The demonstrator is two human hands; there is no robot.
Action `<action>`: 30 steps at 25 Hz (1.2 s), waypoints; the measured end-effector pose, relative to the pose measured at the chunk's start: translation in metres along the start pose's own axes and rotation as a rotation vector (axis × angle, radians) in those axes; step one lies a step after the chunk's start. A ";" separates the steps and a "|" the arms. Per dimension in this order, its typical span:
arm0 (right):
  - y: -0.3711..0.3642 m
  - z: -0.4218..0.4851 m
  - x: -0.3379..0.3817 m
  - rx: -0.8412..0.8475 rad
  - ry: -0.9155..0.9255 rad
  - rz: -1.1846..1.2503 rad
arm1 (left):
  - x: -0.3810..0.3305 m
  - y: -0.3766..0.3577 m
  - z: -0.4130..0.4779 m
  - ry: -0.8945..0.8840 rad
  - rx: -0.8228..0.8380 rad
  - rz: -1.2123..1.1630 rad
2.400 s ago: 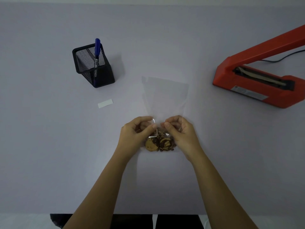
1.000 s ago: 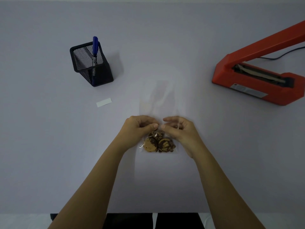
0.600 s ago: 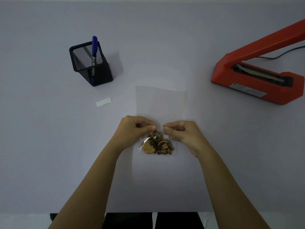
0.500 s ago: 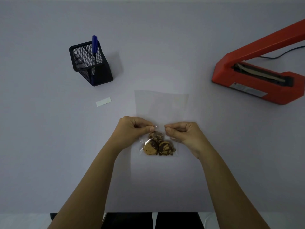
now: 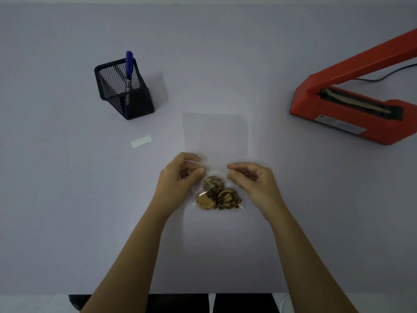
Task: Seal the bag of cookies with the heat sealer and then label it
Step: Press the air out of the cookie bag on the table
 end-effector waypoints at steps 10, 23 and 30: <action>0.005 0.001 0.012 -0.194 0.049 -0.299 | -0.006 0.003 -0.002 -0.053 -0.197 0.184; 0.005 0.013 0.020 -0.233 -0.006 -0.555 | -0.011 -0.010 0.018 0.092 -0.158 0.504; 0.003 0.013 0.019 -0.270 -0.033 -0.657 | -0.013 -0.016 0.019 0.126 -0.174 0.648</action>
Point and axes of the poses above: each hand's wrist, its own z-axis towards the middle knuckle, its own y-axis out of the back of the hand, x = y × z, the point moved 9 cm from there along z, towards the middle knuckle, and after that the axes turned 3 degrees about x, right-handed, at the moved point
